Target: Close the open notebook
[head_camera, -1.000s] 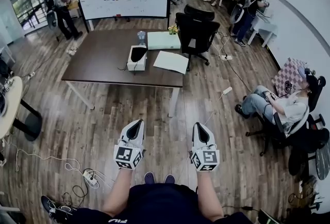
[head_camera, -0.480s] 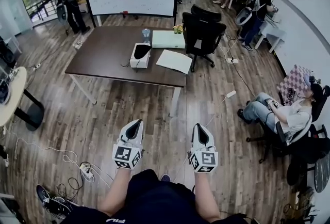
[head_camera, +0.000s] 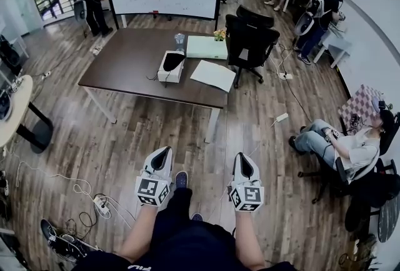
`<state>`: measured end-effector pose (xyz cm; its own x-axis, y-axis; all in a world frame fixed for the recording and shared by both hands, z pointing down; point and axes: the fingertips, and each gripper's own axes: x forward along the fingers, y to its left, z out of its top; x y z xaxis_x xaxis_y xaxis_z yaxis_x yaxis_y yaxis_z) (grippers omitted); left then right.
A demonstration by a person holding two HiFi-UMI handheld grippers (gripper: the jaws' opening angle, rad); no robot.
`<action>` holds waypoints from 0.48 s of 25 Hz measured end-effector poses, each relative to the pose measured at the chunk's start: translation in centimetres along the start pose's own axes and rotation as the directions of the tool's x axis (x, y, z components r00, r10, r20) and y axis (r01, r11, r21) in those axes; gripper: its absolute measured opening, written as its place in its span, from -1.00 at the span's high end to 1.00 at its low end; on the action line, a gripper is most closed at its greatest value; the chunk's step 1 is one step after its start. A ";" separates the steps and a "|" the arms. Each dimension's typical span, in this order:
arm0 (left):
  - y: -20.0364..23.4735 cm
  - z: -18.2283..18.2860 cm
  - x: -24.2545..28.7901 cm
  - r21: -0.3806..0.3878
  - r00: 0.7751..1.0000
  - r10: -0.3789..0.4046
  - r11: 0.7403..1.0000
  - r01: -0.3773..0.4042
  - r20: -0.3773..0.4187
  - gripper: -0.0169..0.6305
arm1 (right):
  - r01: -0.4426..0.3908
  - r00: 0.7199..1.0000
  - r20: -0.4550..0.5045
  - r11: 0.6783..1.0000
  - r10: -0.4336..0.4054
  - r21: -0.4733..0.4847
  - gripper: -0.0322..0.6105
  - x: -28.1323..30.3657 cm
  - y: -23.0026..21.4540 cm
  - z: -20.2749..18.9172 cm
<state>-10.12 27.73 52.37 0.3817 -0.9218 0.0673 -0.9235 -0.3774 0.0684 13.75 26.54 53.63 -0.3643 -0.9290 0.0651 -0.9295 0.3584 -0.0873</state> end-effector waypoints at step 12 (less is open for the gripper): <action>4.7 1.2 9.0 0.004 1.000 -0.006 1.000 0.006 0.026 0.99 | 0.017 1.000 0.014 1.000 -0.016 -0.015 0.92 9.1 -2.8 1.1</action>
<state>-11.12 17.58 52.15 0.3862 -0.9215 0.0413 -0.9214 -0.3833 0.0647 13.15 17.01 53.43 -0.3482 -0.9359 0.0528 -0.9362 0.3443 -0.0711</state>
